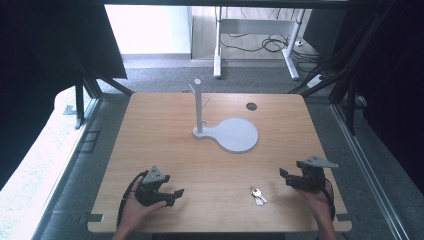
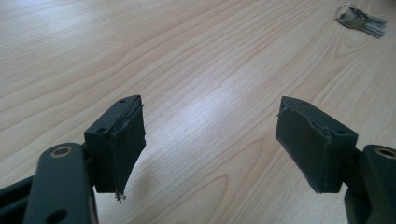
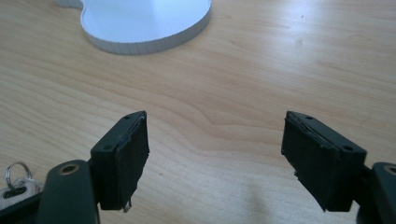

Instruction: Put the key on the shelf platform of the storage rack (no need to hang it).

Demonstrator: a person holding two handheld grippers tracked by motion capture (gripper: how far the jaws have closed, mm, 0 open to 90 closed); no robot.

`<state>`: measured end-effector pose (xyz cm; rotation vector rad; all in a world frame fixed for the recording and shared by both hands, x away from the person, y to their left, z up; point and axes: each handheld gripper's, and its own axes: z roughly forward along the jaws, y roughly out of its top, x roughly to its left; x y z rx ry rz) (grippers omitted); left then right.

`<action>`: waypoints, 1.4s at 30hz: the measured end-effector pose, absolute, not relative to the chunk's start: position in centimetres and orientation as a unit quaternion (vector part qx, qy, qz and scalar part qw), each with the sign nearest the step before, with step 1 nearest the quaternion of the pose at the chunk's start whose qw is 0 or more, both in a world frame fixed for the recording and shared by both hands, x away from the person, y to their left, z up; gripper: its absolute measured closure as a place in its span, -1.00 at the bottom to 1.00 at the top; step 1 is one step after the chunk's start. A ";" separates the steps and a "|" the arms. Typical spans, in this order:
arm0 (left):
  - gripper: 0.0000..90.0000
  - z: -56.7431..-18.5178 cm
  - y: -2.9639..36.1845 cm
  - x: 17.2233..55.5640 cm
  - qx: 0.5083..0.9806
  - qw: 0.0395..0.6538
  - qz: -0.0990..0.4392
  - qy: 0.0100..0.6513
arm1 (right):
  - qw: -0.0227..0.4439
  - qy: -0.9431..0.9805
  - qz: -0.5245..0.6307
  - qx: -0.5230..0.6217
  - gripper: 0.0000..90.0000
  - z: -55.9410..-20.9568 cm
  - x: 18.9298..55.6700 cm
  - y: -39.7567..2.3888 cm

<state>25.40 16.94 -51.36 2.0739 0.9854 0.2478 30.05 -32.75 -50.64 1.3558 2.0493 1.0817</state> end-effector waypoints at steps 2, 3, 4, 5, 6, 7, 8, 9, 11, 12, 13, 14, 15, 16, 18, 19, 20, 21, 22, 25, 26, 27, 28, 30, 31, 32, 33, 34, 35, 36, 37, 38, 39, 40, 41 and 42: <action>-0.46 -51.4 16.9 25.4 0.822 0.404 0.100 0.390 | 0.233 0.736 0.400 0.493 -0.42 -50.5 30.1 -33.0; -0.46 -51.3 16.9 25.4 0.821 0.405 0.099 0.390 | 0.231 0.735 0.403 0.494 -0.42 -50.4 30.1 -33.2; -0.46 -51.3 16.9 25.4 0.821 0.406 0.099 0.389 | 0.227 0.734 0.407 0.494 -0.42 -50.4 30.0 -33.3; -0.46 -51.3 16.9 25.4 0.821 0.406 0.099 0.389 | 0.227 0.734 0.407 0.494 -0.42 -50.4 30.0 -33.3; -0.46 -51.3 16.8 25.5 0.822 0.407 0.098 0.387 | 0.225 0.732 0.410 0.495 -0.39 -50.3 29.9 -33.4; -0.46 -51.3 16.7 25.5 0.821 0.409 0.096 0.386 | 0.223 0.732 0.413 0.494 -0.38 -50.3 29.8 -33.5; -0.46 -51.3 16.6 25.6 0.823 0.408 0.096 0.384 | 0.222 0.731 0.415 0.493 -0.37 -50.4 29.7 -33.5; -0.46 -51.3 16.5 25.6 0.823 0.409 0.095 0.384 | 0.221 0.732 0.417 0.493 -0.36 -50.4 29.5 -33.5; -0.46 -51.2 16.5 25.7 0.823 0.409 0.094 0.382 | 0.219 0.734 0.416 0.491 -0.34 -50.5 29.4 -33.5; -0.46 -51.1 16.3 25.7 0.824 0.411 0.094 0.378 | 0.214 0.738 0.415 0.487 -0.31 -50.7 29.3 -33.4; -0.46 -51.1 16.3 25.7 0.824 0.411 0.094 0.378 | 0.214 0.738 0.415 0.487 -0.31 -50.7 29.3 -33.4; -0.47 -50.9 16.4 25.7 0.823 0.412 0.097 0.379 | 0.195 0.743 0.419 0.484 -0.22 -50.6 29.2 -33.5; -0.46 -50.9 16.4 25.6 0.823 0.414 0.097 0.378 | 0.189 0.746 0.419 0.482 -0.21 -50.4 29.2 -33.5; -0.46 -50.9 16.4 25.6 0.823 0.414 0.097 0.378 | 0.189 0.746 0.419 0.482 -0.21 -50.4 29.2 -33.5; -0.47 -50.8 16.4 25.6 0.823 0.414 0.097 0.376 | 0.194 0.749 0.414 0.479 -0.17 -50.2 29.1 -33.4; -0.47 -50.9 16.4 25.7 0.824 0.413 0.097 0.376 | 0.196 0.749 0.413 0.479 -0.15 -50.1 29.1 -33.6; -0.47 -50.9 16.4 25.7 0.825 0.411 0.096 0.375 | 0.194 0.748 0.415 0.480 -0.15 -50.2 29.1 -33.6; -0.47 -50.9 16.4 25.7 0.825 0.411 0.096 0.375 | 0.194 0.748 0.415 0.480 -0.15 -50.2 29.1 -33.6; -0.47 -50.9 16.4 25.6 0.825 0.412 0.095 0.375 | 0.194 0.748 0.415 0.481 -0.14 -50.3 29.2 -33.7; -0.47 -50.8 16.3 25.7 0.824 0.412 0.097 0.376 | 0.196 0.751 0.409 0.479 -0.13 -50.4 29.3 -33.5; -0.47 -50.7 16.3 25.6 0.824 0.412 0.099 0.376 | 0.196 0.753 0.406 0.479 -0.13 -50.4 29.3 -33.5; -0.47 -50.7 16.3 25.6 0.824 0.413 0.099 0.375 | 0.197 0.756 0.403 0.477 -0.13 -50.5 29.2 -33.4; -0.47 -50.7 16.3 25.6 0.824 0.413 0.099 0.375 | 0.198 0.757 0.401 0.476 -0.13 -50.4 29.2 -33.3; -0.47 -50.5 16.1 25.4 0.825 0.414 0.100 0.371 | 0.200 0.757 0.401 0.475 -0.12 -50.3 29.0 -33.3; -0.47 -50.5 16.1 25.4 0.826 0.413 0.100 0.371 | 0.201 0.756 0.404 0.474 -0.11 -50.2 29.0 -33.3; -0.47 -50.6 16.1 25.3 0.825 0.413 0.099 0.371 | 0.201 0.756 0.405 0.473 -0.11 -50.0 29.0 -33.3; -0.47 -50.6 16.1 25.3 0.825 0.413 0.099 0.371 | 0.201 0.756 0.405 0.473 -0.11 -50.0 29.0 -33.3; -0.47 -50.6 16.2 25.3 0.826 0.410 0.100 0.374 | 0.202 0.757 0.404 0.472 -0.10 -49.8 29.0 -33.4; -0.47 -50.5 16.3 25.2 0.826 0.408 0.101 0.376 | 0.203 0.759 0.402 0.471 -0.10 -49.6 29.0 -33.4; -0.47 -50.4 16.4 25.1 0.824 0.410 0.103 0.378 | 0.202 0.760 0.400 0.470 -0.09 -49.5 29.0 -33.4; -0.47 -50.3 16.5 25.1 0.823 0.412 0.104 0.378 | 0.202 0.761 0.399 0.470 -0.08 -49.4 29.0 -33.4; -0.47 -50.3 16.5 25.1 0.822 0.412 0.106 0.379 | 0.200 0.760 0.399 0.472 -0.07 -49.2 29.1 -33.4; -0.47 -50.3 16.5 25.1 0.822 0.412 0.106 0.379 | 0.198 0.763 0.396 0.471 -0.04 -49.0 29.2 -33.3; -0.46 -50.4 16.6 25.2 0.824 0.401 0.115 0.383 | 0.197 0.770 0.386 0.468 -0.03 -48.8 29.4 -33.2; -0.46 -50.4 16.6 25.2 0.824 0.401 0.115 0.383 | 0.197 0.770 0.386 0.468 -0.03 -48.8 29.4 -33.2; -0.46 -50.6 16.5 25.2 0.825 0.396 0.118 0.385 | 0.197 0.776 0.374 0.468 -0.02 -48.6 29.5 -33.0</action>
